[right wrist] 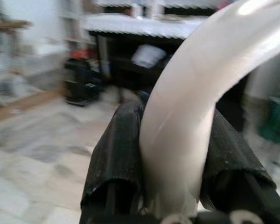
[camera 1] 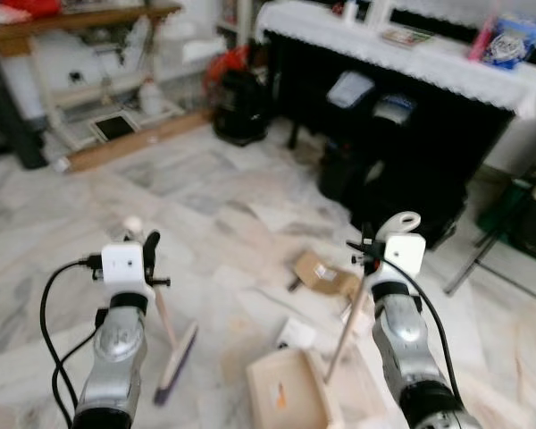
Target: Sweep floor
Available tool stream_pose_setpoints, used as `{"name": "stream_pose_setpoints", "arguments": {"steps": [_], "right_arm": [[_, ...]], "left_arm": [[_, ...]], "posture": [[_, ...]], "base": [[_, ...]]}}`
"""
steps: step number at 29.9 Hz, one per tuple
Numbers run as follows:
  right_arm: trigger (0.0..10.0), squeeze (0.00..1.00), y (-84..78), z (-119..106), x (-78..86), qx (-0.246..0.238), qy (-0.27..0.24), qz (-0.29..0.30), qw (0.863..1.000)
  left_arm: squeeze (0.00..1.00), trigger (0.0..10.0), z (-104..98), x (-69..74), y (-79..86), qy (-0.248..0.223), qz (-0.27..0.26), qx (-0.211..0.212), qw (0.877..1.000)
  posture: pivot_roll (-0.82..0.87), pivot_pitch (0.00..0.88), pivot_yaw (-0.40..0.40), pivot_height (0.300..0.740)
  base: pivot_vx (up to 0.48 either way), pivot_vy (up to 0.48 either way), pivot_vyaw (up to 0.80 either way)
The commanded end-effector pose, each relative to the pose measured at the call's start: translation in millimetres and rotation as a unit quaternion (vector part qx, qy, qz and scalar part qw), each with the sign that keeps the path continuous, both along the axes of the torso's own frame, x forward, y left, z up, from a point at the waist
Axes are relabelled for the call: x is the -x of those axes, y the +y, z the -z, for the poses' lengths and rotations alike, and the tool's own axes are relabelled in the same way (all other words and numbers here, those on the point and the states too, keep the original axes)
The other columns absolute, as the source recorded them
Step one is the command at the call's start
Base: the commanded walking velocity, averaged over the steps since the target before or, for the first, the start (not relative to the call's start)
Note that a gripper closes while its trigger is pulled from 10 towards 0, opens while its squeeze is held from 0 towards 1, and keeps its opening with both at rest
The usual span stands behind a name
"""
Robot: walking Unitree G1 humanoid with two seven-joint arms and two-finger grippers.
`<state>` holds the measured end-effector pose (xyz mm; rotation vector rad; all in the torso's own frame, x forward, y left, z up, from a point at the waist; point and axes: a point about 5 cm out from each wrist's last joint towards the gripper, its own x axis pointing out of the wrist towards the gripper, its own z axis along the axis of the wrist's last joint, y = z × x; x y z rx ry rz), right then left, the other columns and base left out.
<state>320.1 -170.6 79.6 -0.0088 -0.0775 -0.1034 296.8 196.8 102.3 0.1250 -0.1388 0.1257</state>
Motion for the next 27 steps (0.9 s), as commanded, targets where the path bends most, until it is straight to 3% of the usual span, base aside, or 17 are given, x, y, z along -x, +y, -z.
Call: {"name": "stream_pose_setpoints", "arguments": {"steps": [1, 21, 27], "right_arm": [[10.0, 0.0, -0.9, -11.5, -4.8, 0.008, -0.022, -0.002, 1.0], [10.0, 0.0, 0.7, -11.7, -4.3, 0.008, -0.024, -0.005, 1.0], [10.0, 0.0, 1.5, -13.2, -3.8, 0.011, -0.032, -0.007, 0.999]], "left_arm": [[0.0, 10.0, -9.5, -1.9, -0.2, -0.023, 0.003, 0.0, 1.0], [0.0, 10.0, -9.4, -1.3, -1.2, -0.024, 0.008, -0.002, 1.0], [0.0, 10.0, -8.5, -1.0, -1.6, -0.02, 0.009, -0.001, 1.0]], "posture": [[0.11, 0.0, -0.054, 0.74], [0.12, 0.0, -0.054, 0.74], [0.12, 0.0, -0.054, 0.74]], "base": [[0.0, 0.0, -0.78], [0.0, 0.0, -0.78], [0.0, 0.0, 0.0]]}}
